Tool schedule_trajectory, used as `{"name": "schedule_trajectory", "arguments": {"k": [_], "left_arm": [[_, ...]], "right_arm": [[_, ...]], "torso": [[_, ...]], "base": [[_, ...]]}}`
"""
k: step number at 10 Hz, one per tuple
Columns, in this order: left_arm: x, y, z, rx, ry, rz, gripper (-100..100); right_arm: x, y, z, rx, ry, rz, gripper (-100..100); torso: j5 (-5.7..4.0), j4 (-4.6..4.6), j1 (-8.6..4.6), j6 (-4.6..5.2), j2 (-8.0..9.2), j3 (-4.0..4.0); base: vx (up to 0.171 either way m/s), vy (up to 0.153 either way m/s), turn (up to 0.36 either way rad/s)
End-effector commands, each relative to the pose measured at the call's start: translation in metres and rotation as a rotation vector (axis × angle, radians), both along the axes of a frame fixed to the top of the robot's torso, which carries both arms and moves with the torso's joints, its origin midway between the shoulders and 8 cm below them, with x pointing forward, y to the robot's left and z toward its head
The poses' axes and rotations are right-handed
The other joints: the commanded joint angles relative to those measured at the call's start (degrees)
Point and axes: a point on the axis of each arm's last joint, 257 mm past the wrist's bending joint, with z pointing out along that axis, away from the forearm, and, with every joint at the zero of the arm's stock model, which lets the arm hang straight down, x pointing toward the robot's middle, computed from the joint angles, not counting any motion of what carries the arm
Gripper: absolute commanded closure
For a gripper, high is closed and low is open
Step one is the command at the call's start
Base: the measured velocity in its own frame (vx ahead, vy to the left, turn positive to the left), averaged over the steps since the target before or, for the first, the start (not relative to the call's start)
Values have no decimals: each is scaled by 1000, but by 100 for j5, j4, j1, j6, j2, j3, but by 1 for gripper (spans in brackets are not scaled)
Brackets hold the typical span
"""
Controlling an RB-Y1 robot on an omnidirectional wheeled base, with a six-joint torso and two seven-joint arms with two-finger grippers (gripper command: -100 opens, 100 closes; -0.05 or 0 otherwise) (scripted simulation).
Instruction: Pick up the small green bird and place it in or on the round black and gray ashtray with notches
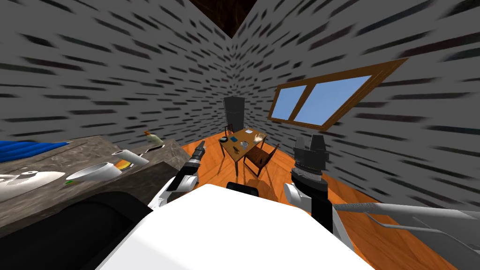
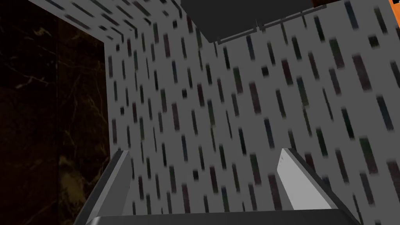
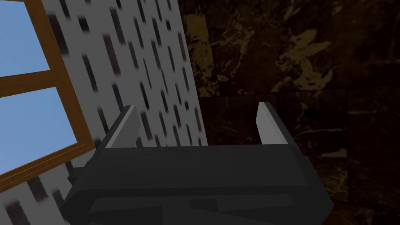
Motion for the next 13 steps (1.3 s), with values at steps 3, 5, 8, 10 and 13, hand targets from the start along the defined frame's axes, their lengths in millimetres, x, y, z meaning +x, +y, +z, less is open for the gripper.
{"name": "schedule_trajectory", "arguments": {"k": [3, 5, 8, 10, 13], "left_arm": [[-15, 61, -58, 56, 202, 109, -100], [-15, 62, -61, 53, 216, 112, -100], [-30, 97, -95, 59, 341, 175, -100], [-49, 128, -125, 50, 448, 231, -100], [-61, 143, -148, 30, 531, 262, -100]], "right_arm": [[0, 0, 0, 0, 0, 0, 0], [0, 0, 0, 0, 0, 0, 0], [0, 0, 0, 0, 0, 0, 0], [0, 0, 0, 0, 0, 0, 0], [0, 0, 0, 0, 0, 0, 0]], "torso": [[1, 0, 6, -1, -1, -1], [0, -1, 2, -5, -7, -4], [-1, -3, -2, -2, -17, -10], [0, -4, 0, -3, -19, -11], [0, -6, -2, -2, -30, -17]], "base": [[-26, 33, -436], [-8, 17, -147], [4, 10, -296], [18, 22, -358], [29, 16, -296]]}}
